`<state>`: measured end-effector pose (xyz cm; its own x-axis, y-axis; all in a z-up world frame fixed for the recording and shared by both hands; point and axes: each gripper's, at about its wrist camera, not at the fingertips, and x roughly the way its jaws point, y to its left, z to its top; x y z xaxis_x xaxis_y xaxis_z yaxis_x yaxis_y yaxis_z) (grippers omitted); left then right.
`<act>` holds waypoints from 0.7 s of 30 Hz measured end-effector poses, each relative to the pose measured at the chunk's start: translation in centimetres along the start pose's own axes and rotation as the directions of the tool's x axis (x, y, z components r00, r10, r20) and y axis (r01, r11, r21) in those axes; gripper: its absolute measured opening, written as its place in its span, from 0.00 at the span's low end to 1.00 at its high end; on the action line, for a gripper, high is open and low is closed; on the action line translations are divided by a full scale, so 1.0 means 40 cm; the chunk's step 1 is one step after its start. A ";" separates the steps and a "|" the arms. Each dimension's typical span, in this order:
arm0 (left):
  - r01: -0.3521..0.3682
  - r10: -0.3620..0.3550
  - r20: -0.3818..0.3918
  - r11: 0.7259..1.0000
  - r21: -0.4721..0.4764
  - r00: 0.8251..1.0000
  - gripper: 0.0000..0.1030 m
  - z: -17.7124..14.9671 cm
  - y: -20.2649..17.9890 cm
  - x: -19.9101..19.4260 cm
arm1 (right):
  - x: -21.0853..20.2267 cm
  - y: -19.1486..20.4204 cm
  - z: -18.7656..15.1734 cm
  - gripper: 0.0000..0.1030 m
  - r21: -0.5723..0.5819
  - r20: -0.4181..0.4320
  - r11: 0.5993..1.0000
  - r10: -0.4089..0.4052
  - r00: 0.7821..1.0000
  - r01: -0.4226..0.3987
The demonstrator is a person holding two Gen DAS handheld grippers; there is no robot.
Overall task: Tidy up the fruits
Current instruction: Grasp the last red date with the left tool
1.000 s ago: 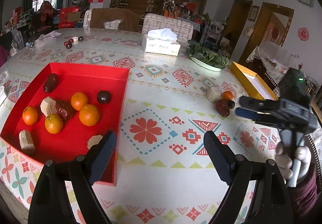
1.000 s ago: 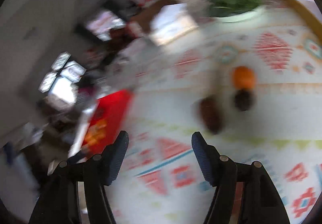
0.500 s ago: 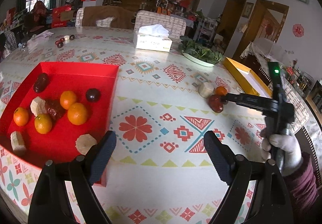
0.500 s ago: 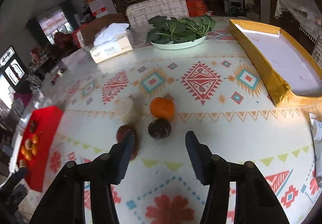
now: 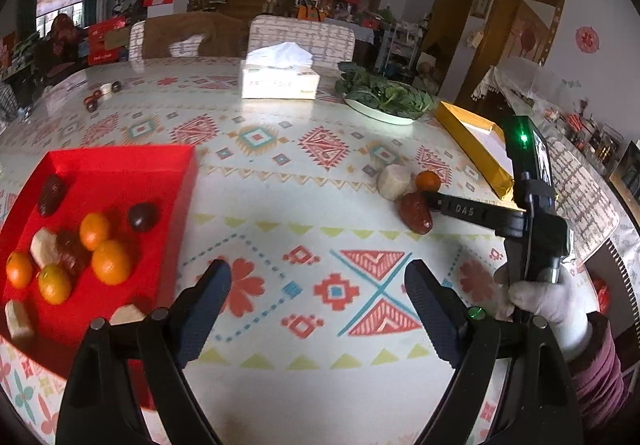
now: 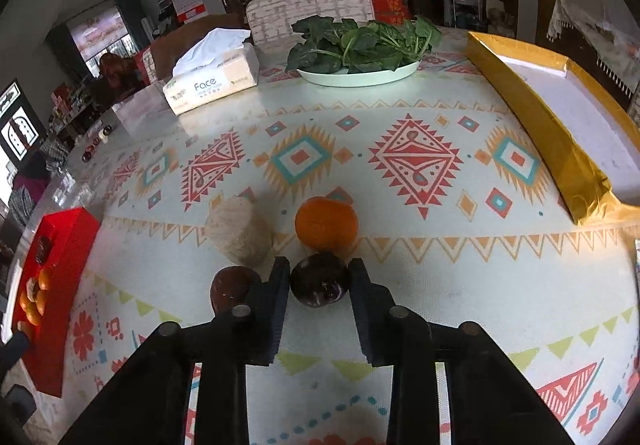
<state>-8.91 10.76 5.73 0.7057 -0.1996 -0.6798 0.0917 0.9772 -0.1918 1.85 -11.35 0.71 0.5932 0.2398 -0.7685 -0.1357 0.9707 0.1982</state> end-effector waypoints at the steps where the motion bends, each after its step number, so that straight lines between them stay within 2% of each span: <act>1: 0.001 -0.001 0.000 1.000 0.009 1.000 0.85 0.008 -0.010 0.008 | -0.001 0.002 0.000 0.30 -0.008 -0.001 1.000 -0.004 1.000 0.004; 9: 0.008 -0.007 -0.031 0.999 0.038 1.000 0.85 0.043 -0.067 0.083 | -0.025 -0.039 -0.010 0.28 0.027 0.004 0.999 0.037 0.999 -0.038; 14: 0.027 -0.022 -0.081 0.998 0.061 0.996 0.85 0.058 -0.115 0.161 | -0.049 -0.094 -0.019 0.28 0.076 0.029 0.996 0.038 0.999 -0.040; 21: 0.052 -0.039 -0.102 0.990 0.130 0.994 0.85 0.087 -0.195 0.257 | -0.048 -0.127 -0.023 0.28 0.120 0.034 0.991 0.049 0.998 -0.053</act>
<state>0.08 1.35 2.69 0.6261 -0.2439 -0.7406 0.2186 0.9666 -0.1336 0.69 -16.74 0.61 0.6126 0.2870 -0.7364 -0.0713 0.9480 0.3101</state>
